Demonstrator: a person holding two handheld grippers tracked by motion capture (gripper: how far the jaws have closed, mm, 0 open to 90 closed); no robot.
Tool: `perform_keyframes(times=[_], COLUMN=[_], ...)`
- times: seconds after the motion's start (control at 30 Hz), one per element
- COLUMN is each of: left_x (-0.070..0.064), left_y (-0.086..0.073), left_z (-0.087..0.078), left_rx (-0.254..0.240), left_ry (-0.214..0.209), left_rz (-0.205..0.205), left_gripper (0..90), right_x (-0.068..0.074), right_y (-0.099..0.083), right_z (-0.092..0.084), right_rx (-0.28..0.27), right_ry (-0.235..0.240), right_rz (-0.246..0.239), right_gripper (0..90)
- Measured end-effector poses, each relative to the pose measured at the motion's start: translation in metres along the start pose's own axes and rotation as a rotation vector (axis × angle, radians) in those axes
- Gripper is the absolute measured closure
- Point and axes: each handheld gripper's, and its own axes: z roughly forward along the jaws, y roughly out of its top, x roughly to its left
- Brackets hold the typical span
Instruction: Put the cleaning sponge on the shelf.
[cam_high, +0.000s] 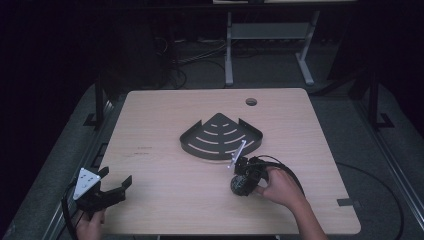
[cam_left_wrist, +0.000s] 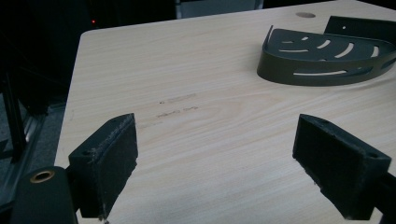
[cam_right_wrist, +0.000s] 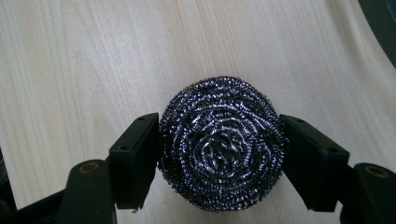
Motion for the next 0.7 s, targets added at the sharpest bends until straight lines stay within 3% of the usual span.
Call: perform_keyframes(times=[0.37, 0.7], left_x=[-0.001, 0.000], left_y=[0.000, 0.000], left_z=[-0.001, -0.001], left_rx=[-0.005, -0.005], left_ry=[0.002, 0.002], left_rz=[-0.006, -0.008], left_gripper=[13.2, 13.2], right_x=[0.002, 0.000], right_y=[-0.001, -0.004], right_z=[-0.003, -0.015], right_rx=[0.002, -0.030], right_ry=[-0.002, 0.000], right_rz=[-0.002, 0.007], right_gripper=[34.3, 34.5])
